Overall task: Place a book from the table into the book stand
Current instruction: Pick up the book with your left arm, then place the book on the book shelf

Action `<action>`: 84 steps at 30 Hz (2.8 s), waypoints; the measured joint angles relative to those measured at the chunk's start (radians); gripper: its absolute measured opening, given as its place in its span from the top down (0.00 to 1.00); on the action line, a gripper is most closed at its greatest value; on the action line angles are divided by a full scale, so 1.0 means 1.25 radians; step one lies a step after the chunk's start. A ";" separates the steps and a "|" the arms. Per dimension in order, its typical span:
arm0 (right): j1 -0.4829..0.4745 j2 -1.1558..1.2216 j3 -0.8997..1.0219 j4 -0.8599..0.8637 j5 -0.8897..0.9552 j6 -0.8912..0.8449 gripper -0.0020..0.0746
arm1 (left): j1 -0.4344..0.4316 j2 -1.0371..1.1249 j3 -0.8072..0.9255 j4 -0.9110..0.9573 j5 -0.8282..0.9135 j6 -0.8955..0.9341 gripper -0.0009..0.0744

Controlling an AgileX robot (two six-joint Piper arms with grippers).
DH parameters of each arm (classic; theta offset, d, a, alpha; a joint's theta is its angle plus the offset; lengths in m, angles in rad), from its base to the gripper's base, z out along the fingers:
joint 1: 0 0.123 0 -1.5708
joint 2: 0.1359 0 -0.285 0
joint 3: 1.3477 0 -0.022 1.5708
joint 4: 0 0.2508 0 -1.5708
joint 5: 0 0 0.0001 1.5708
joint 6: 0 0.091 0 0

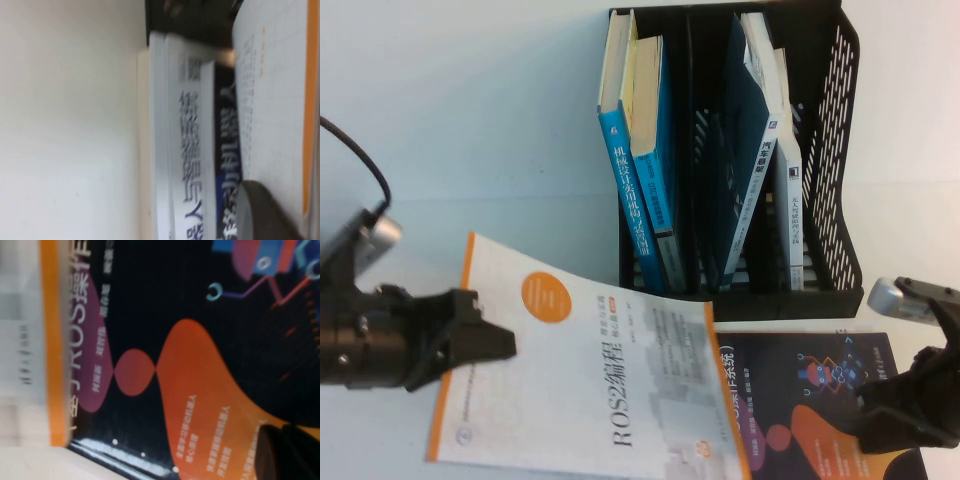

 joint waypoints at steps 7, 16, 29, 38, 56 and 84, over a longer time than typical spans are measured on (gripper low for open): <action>0.000 -0.074 0.005 -0.023 0.002 0.057 0.98 | 0.000 -0.054 -0.087 0.069 0.044 -0.079 0.85; 0.000 -0.168 0.006 -0.026 0.022 0.069 0.98 | 0.000 -0.105 -0.179 0.094 0.108 -0.107 0.85; 0.000 -0.215 0.006 -0.028 0.039 0.053 0.98 | 0.000 -0.213 -0.251 0.076 0.153 -0.120 0.85; 0.000 -0.218 0.006 -0.028 0.044 0.048 0.98 | 0.000 -0.257 -0.259 0.053 0.165 -0.120 0.85; 0.000 -0.218 -0.012 -0.029 0.058 0.034 0.98 | 0.000 -0.257 -0.362 0.126 0.164 -0.154 0.85; 0.000 -0.218 -0.025 -0.074 0.041 0.034 0.98 | -0.357 -0.038 -0.558 0.619 0.015 -0.485 0.85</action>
